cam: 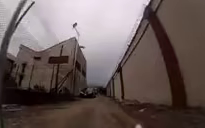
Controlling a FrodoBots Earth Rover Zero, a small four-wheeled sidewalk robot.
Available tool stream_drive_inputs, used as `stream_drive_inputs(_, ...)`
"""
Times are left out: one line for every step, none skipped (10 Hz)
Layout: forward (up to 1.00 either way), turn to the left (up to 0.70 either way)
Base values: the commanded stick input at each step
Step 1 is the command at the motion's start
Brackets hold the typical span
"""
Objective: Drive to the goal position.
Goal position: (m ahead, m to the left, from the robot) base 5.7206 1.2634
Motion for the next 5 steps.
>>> stream_drive_inputs(0.84,0.03)
stream_drive_inputs(0.84,0.03)
stream_drive_inputs(0.84,0.03)
stream_drive_inputs(0.84,0.03)
stream_drive_inputs(0.84,0.03)
